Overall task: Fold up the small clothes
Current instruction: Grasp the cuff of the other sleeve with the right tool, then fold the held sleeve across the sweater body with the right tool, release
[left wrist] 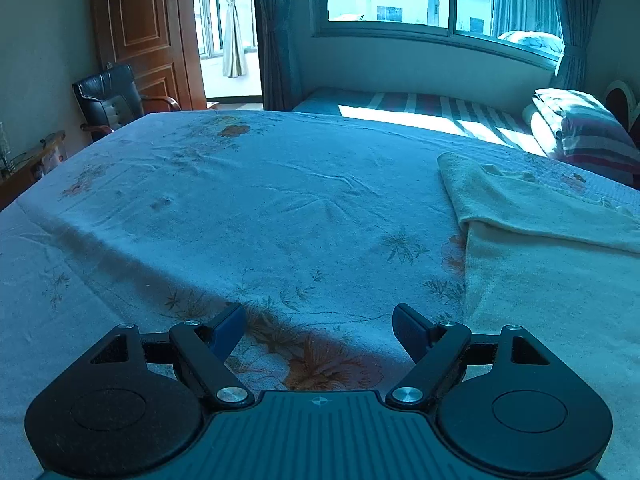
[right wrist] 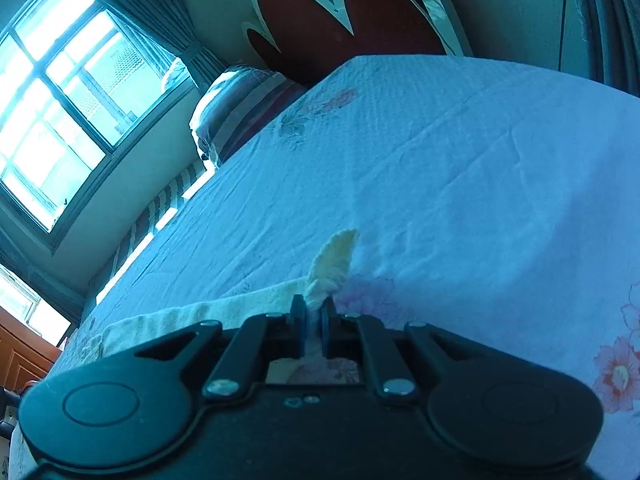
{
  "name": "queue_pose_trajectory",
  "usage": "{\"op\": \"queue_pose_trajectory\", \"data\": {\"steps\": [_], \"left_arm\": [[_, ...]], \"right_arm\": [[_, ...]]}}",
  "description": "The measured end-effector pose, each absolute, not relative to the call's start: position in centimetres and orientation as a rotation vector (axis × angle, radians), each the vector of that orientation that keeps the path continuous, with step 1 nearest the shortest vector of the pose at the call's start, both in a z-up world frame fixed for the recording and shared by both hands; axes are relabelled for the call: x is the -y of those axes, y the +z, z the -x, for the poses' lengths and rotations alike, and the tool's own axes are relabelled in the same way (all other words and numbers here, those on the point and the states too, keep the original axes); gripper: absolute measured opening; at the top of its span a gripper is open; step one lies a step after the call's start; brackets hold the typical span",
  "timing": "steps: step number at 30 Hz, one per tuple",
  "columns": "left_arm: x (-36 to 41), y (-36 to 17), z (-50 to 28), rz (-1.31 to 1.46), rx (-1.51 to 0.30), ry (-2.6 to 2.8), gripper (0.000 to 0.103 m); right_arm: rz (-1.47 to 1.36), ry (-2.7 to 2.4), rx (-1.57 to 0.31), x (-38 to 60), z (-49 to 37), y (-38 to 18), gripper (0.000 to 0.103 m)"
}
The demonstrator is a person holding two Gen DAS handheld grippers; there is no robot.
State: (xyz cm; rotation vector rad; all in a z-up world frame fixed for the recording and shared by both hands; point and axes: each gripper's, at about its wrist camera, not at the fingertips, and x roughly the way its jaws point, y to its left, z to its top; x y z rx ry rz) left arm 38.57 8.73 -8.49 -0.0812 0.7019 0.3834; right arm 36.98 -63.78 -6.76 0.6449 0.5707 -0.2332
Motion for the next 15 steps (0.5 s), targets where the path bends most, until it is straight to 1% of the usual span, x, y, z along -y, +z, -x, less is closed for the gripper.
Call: {"op": "queue_pose_trajectory", "data": {"steps": [3,8,11,15], "left_arm": [[-10.1,-8.7,-38.0,0.076,-0.699,0.383,0.08],[-13.9,-9.1,-36.8,0.11,-0.685,0.371,0.08],[-16.7,-9.1,-36.2,0.091,-0.681,0.353,0.08],[-21.5,-8.8,-35.2,0.072,-0.675,0.356,0.08]], "right_arm": [[-0.58,-0.213,-0.524,60.6,-37.8,-4.0,0.008],[-0.497,-0.134,-0.478,52.5,-41.9,1.2,0.008],[-0.448,-0.027,-0.457,45.3,-44.8,4.0,0.008],[-0.386,0.104,-0.46,34.5,-48.2,5.8,0.008]]}}
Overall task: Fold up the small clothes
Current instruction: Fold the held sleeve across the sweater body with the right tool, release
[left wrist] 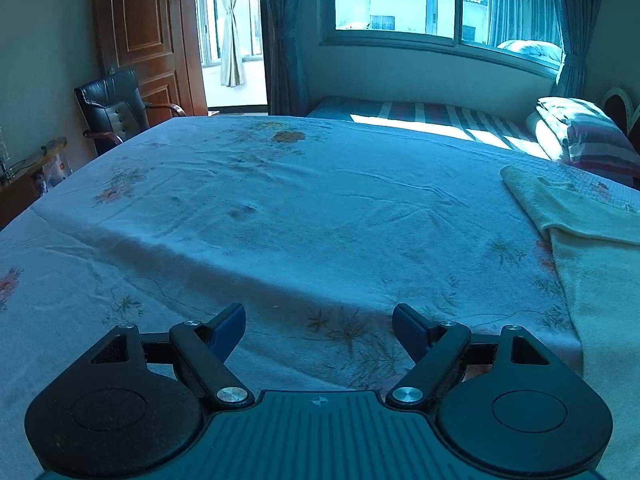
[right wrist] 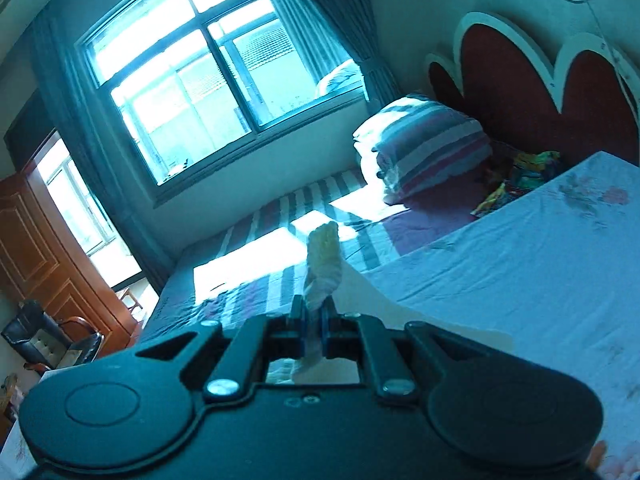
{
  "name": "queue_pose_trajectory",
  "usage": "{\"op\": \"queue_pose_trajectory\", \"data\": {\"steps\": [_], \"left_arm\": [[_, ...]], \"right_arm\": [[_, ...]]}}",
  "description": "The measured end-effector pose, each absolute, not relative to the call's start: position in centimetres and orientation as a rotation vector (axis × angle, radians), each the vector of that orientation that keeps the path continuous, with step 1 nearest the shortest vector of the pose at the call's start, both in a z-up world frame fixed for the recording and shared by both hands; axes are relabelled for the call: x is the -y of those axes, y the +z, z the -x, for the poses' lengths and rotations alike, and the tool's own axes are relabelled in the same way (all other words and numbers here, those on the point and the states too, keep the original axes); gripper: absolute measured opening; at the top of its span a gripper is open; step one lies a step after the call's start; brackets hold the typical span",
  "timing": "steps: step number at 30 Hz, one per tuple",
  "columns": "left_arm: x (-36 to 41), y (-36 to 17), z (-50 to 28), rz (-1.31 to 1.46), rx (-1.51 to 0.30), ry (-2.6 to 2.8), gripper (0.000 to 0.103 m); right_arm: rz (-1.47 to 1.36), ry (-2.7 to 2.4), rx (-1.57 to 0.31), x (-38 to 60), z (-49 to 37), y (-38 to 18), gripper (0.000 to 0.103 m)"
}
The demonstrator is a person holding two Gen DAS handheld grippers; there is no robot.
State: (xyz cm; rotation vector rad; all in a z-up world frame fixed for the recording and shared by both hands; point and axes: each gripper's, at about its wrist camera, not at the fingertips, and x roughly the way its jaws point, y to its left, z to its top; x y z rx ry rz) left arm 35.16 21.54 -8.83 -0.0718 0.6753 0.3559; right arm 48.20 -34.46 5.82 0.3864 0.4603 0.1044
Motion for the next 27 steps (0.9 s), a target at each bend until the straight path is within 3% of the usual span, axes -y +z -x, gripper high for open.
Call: {"op": "queue_pose_trajectory", "data": {"steps": [4,8,11,15,17,18,19,20,23,25,27], "left_arm": [[-26.4,-8.8,-33.6,0.081,-0.678,0.399,0.08],[-29.9,-9.0,-31.9,0.117,-0.678,0.429,0.08],[-31.6,-9.3,-30.8,0.142,-0.679,0.443,0.08],[-32.7,-10.2,-30.1,0.14,-0.696,0.45,0.08],[-32.6,-10.6,-30.1,0.136,-0.71,0.449,0.08],[-32.5,-10.8,-30.3,0.134,-0.716,0.447,0.08],[-32.3,-10.8,-30.6,0.134,-0.716,0.442,0.08],[-32.0,-10.9,-31.0,0.135,-0.712,0.432,0.08],[-30.4,-10.5,-33.0,0.135,-0.691,0.382,0.08],[-28.8,-10.1,-34.9,0.145,-0.669,0.333,0.08],[-26.0,-9.5,-37.5,0.162,-0.642,0.256,0.08]], "right_arm": [[-0.322,0.247,-0.517,22.8,-51.3,4.7,0.008],[-0.234,0.35,-0.649,12.3,-53.9,-0.4,0.008],[-0.181,0.357,-0.753,7.0,-54.2,-4.6,0.008],[-0.196,0.351,-0.772,4.7,-52.2,-5.9,0.009],[-0.197,0.356,-0.786,4.3,-52.2,-6.3,0.015],[-0.205,0.37,-0.788,4.3,-52.1,-6.3,0.029],[-0.22,0.397,-0.796,4.0,-52.3,-6.5,0.05],[-0.227,0.42,-0.8,4.0,-52.8,-6.5,0.056],[-0.207,0.454,-0.694,4.3,-50.8,-4.8,0.042],[-0.225,0.421,-0.683,5.9,-49.9,-4.1,0.024],[-0.253,0.369,-0.653,8.7,-48.8,-3.5,0.024]]}}
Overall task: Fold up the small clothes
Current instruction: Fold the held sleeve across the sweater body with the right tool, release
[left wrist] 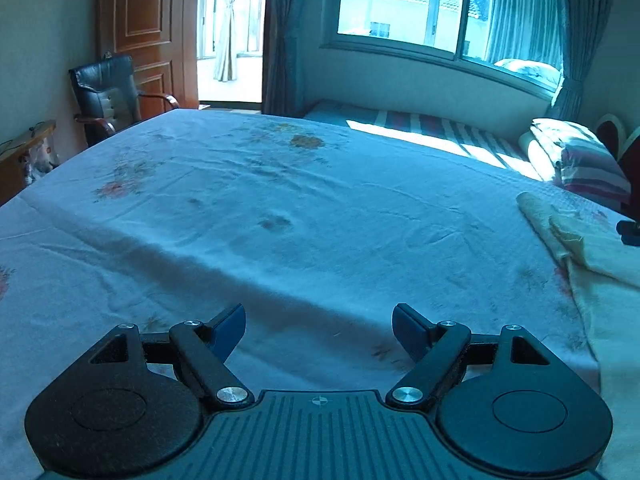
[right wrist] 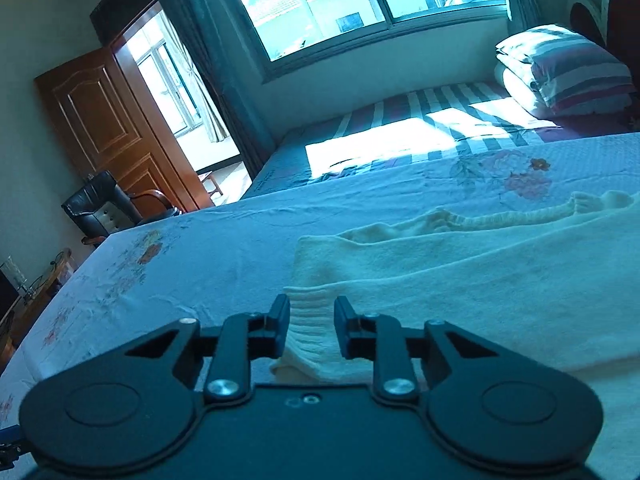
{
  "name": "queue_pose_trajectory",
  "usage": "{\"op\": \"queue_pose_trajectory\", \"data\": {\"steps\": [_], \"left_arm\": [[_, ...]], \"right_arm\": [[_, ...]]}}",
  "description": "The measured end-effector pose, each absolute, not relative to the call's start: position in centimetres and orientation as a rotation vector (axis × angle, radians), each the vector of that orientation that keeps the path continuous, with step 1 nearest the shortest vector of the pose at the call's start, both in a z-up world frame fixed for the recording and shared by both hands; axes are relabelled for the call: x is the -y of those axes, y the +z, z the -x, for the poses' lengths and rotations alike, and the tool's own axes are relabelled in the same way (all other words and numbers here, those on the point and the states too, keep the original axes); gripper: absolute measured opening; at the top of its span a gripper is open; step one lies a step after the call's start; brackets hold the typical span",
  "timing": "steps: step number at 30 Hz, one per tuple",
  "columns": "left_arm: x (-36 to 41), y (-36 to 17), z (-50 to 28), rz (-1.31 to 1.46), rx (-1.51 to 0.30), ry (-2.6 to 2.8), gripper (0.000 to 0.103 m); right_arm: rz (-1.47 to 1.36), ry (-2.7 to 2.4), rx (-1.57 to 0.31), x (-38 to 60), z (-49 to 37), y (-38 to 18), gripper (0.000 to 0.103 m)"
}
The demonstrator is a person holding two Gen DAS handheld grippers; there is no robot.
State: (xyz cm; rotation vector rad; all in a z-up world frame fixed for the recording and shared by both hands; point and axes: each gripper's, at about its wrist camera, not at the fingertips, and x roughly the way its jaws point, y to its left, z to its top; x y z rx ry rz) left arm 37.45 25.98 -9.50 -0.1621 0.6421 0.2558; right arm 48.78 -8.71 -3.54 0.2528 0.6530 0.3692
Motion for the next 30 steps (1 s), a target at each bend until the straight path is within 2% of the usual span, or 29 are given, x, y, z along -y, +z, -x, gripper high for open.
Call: {"op": "queue_pose_trajectory", "data": {"steps": [4,6,7,9,11,13,14,15,17,18,19,21,24,27,30], "left_arm": [[-20.0,-9.3,-44.0,0.212,-0.629,0.07,0.077],[-16.7,-9.3,-47.2,0.24,-0.647,-0.013,0.02],[-15.3,-9.6,-48.9,0.265,-0.667,-0.056,0.015],[-12.7,-10.2,-51.5,0.301,-0.693,-0.104,0.015],[-10.7,-10.9,-53.5,0.372,-0.733,-0.15,0.016],[-8.9,-11.6,-55.2,0.376,-0.762,-0.145,0.03],[-8.2,-12.0,-55.9,0.361,-0.777,-0.122,0.047],[-7.6,-12.2,-56.2,0.354,-0.782,-0.106,0.055],[-6.8,-12.3,-56.6,0.354,-0.779,-0.111,0.054],[-6.4,-12.3,-56.9,0.343,-0.782,-0.108,0.052],[-6.2,-12.2,-57.2,0.336,-0.784,-0.109,0.048],[-5.6,-12.3,-57.7,0.322,-0.796,-0.092,0.02],[-5.5,-12.2,-58.2,0.311,-0.792,-0.068,0.011],[-4.7,-11.3,-58.4,0.28,-0.757,-0.093,0.004],[-3.6,-11.1,-58.7,0.227,-0.753,-0.107,0.004]], "right_arm": [[-0.255,0.25,-0.64,15.1,-47.0,-3.5,0.026],[-0.261,0.204,-0.636,17.9,-46.2,-3.4,0.029],[-0.273,0.172,-0.629,19.5,-45.7,-3.4,0.03],[-0.314,0.118,-0.621,22.8,-45.0,-3.4,0.035],[-0.382,0.071,-0.617,26.5,-44.4,-3.8,0.035],[-0.453,0.038,-0.619,29.6,-44.1,-4.4,0.035],[-0.497,0.029,-0.62,31.1,-44.1,-4.7,0.035],[-0.528,0.025,-0.623,32.1,-44.1,-5.0,0.036],[-0.593,0.033,-0.631,34.1,-44.4,-5.7,0.041],[-0.631,0.052,-0.641,34.9,-44.7,-6.1,0.046],[-0.681,0.078,-0.665,35.5,-45.2,-6.6,0.047],[-0.745,0.118,-0.687,36.1,-45.9,-7.5,0.045],[-0.796,0.153,-0.709,36.4,-47.4,-8.7,0.041],[-0.772,0.108,-0.699,36.8,-48.5,-9.1,0.004],[-0.797,0.043,-0.651,37.7,-47.1,-9.2,0.004]]}}
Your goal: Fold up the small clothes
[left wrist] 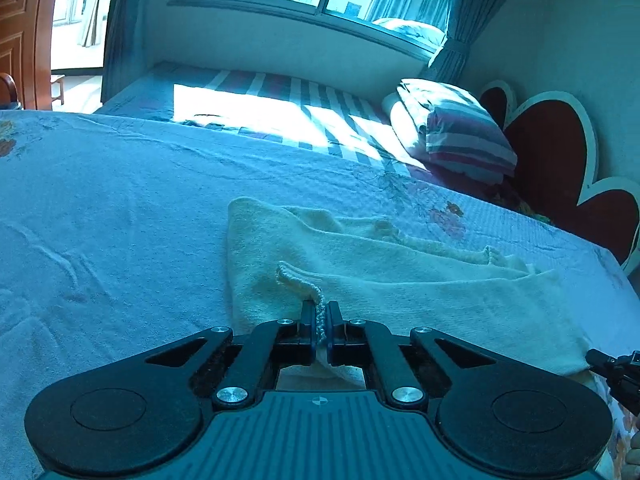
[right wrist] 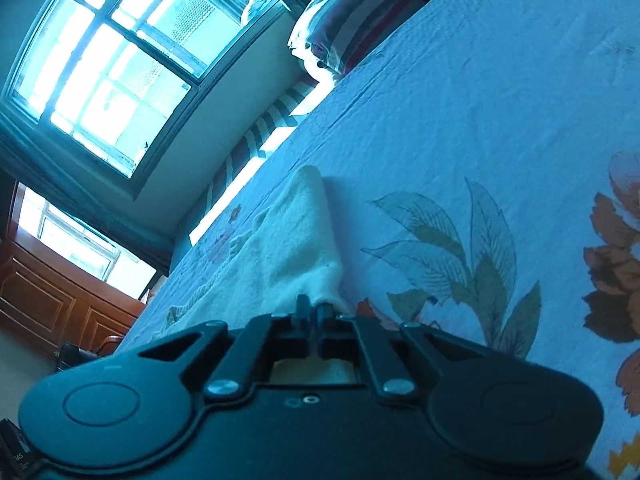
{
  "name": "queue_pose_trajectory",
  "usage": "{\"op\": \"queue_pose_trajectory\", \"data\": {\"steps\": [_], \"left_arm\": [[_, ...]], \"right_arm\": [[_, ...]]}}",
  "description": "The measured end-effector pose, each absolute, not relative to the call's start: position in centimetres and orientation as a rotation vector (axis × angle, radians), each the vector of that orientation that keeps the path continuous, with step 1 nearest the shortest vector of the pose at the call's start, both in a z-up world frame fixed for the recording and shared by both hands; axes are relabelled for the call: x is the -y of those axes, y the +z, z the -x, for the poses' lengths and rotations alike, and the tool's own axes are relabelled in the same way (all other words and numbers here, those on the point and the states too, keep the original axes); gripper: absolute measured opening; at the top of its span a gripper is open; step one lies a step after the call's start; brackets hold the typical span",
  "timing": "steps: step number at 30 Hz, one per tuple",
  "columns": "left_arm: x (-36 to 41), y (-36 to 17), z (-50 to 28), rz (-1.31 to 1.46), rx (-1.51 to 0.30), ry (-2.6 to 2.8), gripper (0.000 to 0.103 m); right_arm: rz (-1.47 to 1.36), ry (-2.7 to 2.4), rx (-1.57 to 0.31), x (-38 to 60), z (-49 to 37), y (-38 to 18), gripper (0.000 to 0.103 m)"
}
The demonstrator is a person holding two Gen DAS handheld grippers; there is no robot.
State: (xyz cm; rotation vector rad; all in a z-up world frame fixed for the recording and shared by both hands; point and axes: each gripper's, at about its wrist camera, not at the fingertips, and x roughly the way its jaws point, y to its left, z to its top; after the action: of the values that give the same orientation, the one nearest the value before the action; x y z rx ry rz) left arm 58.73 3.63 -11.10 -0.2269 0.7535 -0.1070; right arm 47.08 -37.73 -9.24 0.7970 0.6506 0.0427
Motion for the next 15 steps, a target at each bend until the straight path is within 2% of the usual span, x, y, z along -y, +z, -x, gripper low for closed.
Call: {"op": "queue_pose_trajectory", "data": {"steps": [2,3,4,6,9,13,15], "left_arm": [[-3.8,-11.9,-59.2,0.217,-0.79,-0.074,0.004],[-4.3,-12.0,-59.0,0.234,-0.779,-0.081,0.004],[-4.8,-11.7,-58.5,0.241,-0.757,-0.085,0.004],[-5.6,-11.4,-58.0,0.229,-0.726,-0.093,0.004],[-6.9,-11.3,-57.9,0.234,-0.714,-0.097,0.004],[-8.0,-10.7,-58.2,0.289,-0.695,-0.099,0.004],[-7.4,-10.6,-59.0,0.263,-0.699,-0.112,0.004]], "right_arm": [[-0.781,0.03,-0.66,37.8,-46.4,-9.8,0.003],[-0.791,0.049,-0.661,37.9,-46.2,-10.0,0.008],[-0.784,0.056,-0.658,37.9,-45.7,-9.6,0.019],[-0.713,0.065,-0.606,37.7,-45.0,-8.2,0.026],[-0.548,0.085,-0.58,36.9,-46.3,-6.0,0.028],[-0.433,0.085,-0.594,36.3,-49.9,-5.8,0.031],[-0.387,0.103,-0.631,35.7,-51.1,-6.2,0.025]]}}
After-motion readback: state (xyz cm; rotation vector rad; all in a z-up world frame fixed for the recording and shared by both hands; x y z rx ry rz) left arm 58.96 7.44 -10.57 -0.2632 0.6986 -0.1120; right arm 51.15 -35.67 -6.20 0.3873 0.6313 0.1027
